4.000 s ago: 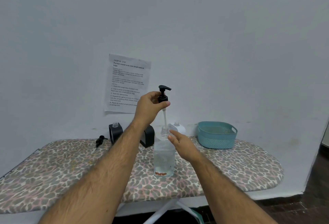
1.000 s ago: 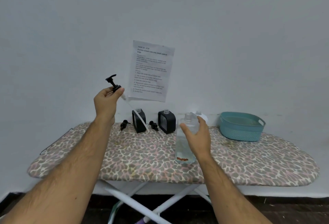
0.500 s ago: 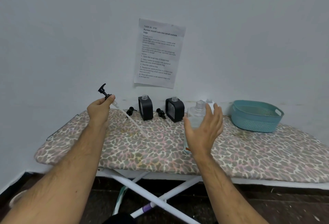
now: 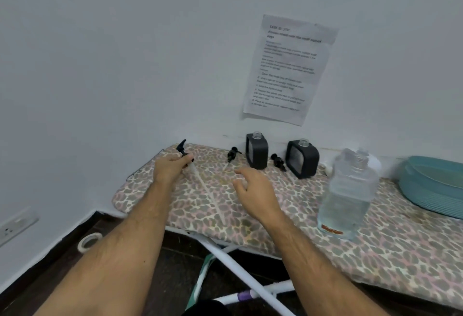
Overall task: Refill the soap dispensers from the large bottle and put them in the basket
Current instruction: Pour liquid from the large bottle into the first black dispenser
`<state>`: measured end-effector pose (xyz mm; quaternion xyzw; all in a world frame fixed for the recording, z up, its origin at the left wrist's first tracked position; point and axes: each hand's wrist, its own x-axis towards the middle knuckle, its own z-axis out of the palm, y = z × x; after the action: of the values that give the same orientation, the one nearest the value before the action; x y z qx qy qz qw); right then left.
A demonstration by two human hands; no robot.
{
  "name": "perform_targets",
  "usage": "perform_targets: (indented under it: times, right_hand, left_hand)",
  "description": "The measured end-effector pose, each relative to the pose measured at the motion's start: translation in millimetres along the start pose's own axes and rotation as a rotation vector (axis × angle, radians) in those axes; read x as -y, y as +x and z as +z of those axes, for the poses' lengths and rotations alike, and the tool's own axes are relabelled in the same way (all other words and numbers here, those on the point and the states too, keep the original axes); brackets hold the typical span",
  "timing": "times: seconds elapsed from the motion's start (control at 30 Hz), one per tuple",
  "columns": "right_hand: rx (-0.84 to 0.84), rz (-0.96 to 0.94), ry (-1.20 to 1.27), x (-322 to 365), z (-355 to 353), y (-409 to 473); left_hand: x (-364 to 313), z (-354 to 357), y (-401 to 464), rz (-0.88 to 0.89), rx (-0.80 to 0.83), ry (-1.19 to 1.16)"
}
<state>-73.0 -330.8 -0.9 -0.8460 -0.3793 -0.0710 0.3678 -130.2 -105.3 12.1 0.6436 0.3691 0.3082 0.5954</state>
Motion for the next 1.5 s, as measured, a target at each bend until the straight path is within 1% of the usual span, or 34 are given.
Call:
perform_targets:
  times: [0.17, 0.3, 0.43, 0.6, 0.67, 0.73, 0.77, 0.83, 0.93, 1.0, 1.07, 1.17, 1.33, 1.4, 1.5]
  right_hand:
    - [0.169, 0.009, -0.035, 9, 34, 28]
    - [0.229, 0.054, -0.048, 10, 55, 40]
    - [0.219, 0.066, -0.067, 3, 66, 43]
    - [0.126, 0.114, -0.018, -11, 66, 49]
    - [0.079, 0.154, 0.016, -19, 64, 53]
    - [0.012, 0.196, 0.039, -27, 62, 58]
    - [-0.029, 0.227, 0.055, -31, 60, 61]
    - [-0.133, 0.298, 0.099, -41, 54, 67]
    - [-0.286, 0.389, 0.181, -57, 44, 76]
    - [-0.364, 0.439, 0.229, -69, 37, 85]
    - [-0.409, 0.457, 0.253, -80, 35, 95]
    - [-0.402, 0.443, 0.273, -95, 33, 112]
    - [-0.298, 0.437, 0.332, -112, 42, 130]
    - [-0.291, 0.431, 0.349, -115, 46, 135]
    - [-0.292, 0.421, 0.372, -121, 49, 138]
  left_hand:
    - [16, -22, 27, -0.078, -0.005, 0.181]
    - [22, -21, 34, -0.067, -0.006, 0.378]
    - [41, -17, 42, -0.106, 0.002, 0.482]
    - [42, -13, 43, -0.080, -0.034, 0.600]
    - [39, -9, 41, -0.011, -0.075, 0.631]
    - [34, -2, 35, 0.109, -0.125, 0.597]
    - [29, 6, 32, 0.169, -0.111, 0.559]
    - [20, 27, 29, 0.235, -0.023, 0.462]
    - [11, 67, 32, 0.279, 0.153, 0.367]
    - [7, 96, 34, 0.297, 0.247, 0.328]
    - [2, 121, 39, 0.311, 0.303, 0.300]
    - [-5, 153, 53, 0.291, 0.338, 0.265]
    - [-7, 186, 79, 0.244, 0.382, 0.211]
    - [-7, 198, 87, 0.229, 0.398, 0.193]
    - [-3, 212, 96, 0.256, 0.413, 0.201]
